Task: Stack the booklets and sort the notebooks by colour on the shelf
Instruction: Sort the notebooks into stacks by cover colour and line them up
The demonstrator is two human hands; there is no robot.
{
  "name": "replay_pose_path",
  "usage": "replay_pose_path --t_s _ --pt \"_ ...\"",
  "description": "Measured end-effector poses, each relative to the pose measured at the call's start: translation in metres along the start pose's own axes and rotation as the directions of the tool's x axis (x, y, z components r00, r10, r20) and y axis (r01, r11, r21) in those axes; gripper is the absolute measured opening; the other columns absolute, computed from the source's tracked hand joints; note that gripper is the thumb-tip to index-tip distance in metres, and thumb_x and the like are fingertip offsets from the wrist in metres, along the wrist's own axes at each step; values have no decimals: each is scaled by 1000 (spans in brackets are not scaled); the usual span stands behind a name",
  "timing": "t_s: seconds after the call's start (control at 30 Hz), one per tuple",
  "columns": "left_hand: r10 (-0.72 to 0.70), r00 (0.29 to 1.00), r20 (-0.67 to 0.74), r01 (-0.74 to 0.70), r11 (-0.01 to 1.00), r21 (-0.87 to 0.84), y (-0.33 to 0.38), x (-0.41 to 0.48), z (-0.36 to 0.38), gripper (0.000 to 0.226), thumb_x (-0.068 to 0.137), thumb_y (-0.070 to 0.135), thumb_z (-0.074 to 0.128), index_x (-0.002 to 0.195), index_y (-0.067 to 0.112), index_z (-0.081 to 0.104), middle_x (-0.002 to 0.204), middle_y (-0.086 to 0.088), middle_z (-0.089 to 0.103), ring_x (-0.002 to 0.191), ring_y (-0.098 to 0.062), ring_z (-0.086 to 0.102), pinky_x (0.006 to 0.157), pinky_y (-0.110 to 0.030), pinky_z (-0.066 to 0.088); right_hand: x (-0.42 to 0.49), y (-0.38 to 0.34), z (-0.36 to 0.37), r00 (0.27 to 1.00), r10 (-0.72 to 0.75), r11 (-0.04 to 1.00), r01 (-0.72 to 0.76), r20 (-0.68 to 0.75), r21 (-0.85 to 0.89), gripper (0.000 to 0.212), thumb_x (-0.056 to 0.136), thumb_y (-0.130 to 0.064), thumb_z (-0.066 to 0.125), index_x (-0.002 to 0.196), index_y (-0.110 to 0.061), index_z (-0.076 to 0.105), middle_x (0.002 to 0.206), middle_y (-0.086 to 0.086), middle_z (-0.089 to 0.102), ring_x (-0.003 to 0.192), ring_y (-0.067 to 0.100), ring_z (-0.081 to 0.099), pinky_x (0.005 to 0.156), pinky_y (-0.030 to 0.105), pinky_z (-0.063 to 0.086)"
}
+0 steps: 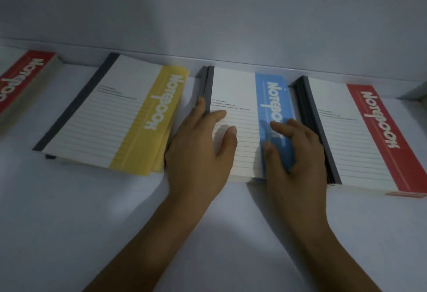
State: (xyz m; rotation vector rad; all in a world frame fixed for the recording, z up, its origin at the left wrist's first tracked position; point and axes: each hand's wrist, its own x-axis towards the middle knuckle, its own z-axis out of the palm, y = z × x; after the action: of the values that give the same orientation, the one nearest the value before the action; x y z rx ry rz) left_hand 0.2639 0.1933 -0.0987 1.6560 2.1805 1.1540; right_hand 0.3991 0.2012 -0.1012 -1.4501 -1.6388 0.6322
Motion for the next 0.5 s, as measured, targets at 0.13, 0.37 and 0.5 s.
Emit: replay_pose_path --t_s 0.13,0.37,0.5 --pt "8 1000 -13 -8 1000 13 -3 0 0 35 89 39 50 117 21 62 145 -3 44 128 -15 46 96 -15 33 1 3 0 1000 -6 998 6 2 56 34 90 -17 60 123 -24 55 139 -3 45 131 12 38 100 14 32" --pt "-30 999 28 30 1000 7 -4 7 4 26 92 30 55 116 21 59 145 2 42 131 -14 39 103 -27 35 2 -2 0 999 -10 1000 11 -40 27 32 92 -7 56 122 -16 57 132 2 53 125 16 47 101 26 37" --pt "64 993 -99 -58 996 64 6 -2 -8 25 92 28 55 114 18 61 147 -1 39 134 -20 33 102 -31 34 -3 -8 -2 999 -41 992 39 -13 -118 30 95 -7 52 124 -10 58 140 8 49 137 23 36 112 30 27"
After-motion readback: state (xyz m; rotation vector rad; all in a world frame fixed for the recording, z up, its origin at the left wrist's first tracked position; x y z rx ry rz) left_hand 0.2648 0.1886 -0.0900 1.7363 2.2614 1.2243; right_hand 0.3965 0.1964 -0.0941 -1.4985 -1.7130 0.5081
